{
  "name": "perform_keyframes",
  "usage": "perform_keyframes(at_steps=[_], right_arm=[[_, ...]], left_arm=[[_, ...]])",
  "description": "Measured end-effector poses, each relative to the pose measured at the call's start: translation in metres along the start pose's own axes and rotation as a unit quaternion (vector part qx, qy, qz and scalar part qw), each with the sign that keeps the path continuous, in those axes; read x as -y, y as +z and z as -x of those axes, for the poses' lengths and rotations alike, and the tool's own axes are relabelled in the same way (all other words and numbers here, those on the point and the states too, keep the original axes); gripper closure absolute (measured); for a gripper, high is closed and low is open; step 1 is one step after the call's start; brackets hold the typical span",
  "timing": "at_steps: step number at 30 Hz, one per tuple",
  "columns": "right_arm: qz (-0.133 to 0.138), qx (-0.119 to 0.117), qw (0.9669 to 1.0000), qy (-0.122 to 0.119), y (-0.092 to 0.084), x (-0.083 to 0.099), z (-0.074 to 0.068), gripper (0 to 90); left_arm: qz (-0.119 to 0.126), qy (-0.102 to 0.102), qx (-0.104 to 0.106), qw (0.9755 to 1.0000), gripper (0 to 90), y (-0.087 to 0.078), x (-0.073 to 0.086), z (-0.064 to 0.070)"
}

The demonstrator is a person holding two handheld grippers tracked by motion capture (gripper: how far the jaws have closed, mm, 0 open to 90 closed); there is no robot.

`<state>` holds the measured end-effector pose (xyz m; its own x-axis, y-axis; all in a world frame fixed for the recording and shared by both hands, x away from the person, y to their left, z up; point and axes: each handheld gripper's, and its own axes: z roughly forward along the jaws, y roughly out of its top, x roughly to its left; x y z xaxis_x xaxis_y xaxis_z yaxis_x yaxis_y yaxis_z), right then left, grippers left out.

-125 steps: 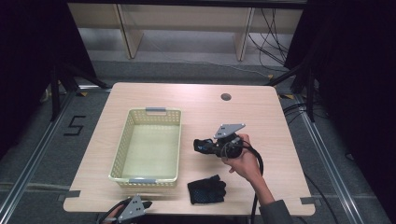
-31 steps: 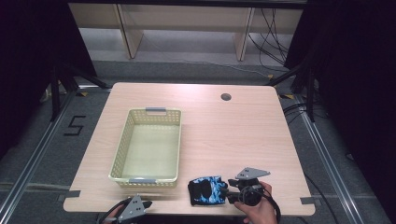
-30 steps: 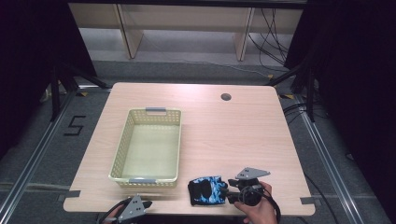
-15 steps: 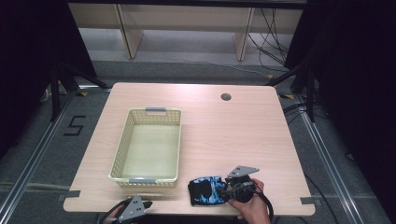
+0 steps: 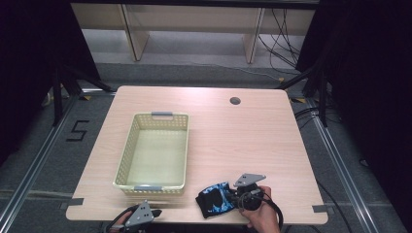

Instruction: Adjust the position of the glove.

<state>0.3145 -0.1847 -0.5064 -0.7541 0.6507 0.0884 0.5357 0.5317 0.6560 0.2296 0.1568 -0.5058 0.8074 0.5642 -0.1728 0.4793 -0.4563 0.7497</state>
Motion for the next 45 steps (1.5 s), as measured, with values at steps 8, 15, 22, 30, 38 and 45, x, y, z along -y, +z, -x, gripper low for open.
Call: perform_keyframes(at_steps=[8, 15, 22, 30, 38, 45], right_arm=[[-0.008, -0.005, 0.9999, 0.006, -0.002, 0.000, 0.001, 78.5], [-0.003, -0.010, 0.9999, 0.008, -0.002, 0.001, 0.002, 78.4], [-0.002, -0.013, 0.9999, -0.010, -0.001, 0.000, 0.004, 78.4], [0.009, -0.022, 0.9997, -0.008, 0.003, -0.002, 0.004, 78.5], [0.009, -0.027, 0.9995, -0.010, 0.004, -0.003, 0.005, 78.4], [0.011, -0.029, 0.9995, -0.008, 0.004, -0.003, 0.005, 78.3]], left_arm=[[0.002, -0.013, 0.019, 0.9997, 28.1, 0.019, -0.013, 0.008], [-0.005, -0.005, 0.027, 0.9996, 33.1, 0.043, -0.030, 0.013], [-0.007, 0.024, 0.022, 0.9995, 35.1, 0.056, -0.043, 0.015], [-0.009, 0.012, 0.012, 0.9998, 38.5, 0.067, -0.051, 0.014], [-0.020, 0.009, 0.019, 0.9996, 42.0, 0.074, -0.054, 0.014], [-0.026, 0.008, 0.025, 0.9993, 40.3, 0.081, -0.056, 0.018]])
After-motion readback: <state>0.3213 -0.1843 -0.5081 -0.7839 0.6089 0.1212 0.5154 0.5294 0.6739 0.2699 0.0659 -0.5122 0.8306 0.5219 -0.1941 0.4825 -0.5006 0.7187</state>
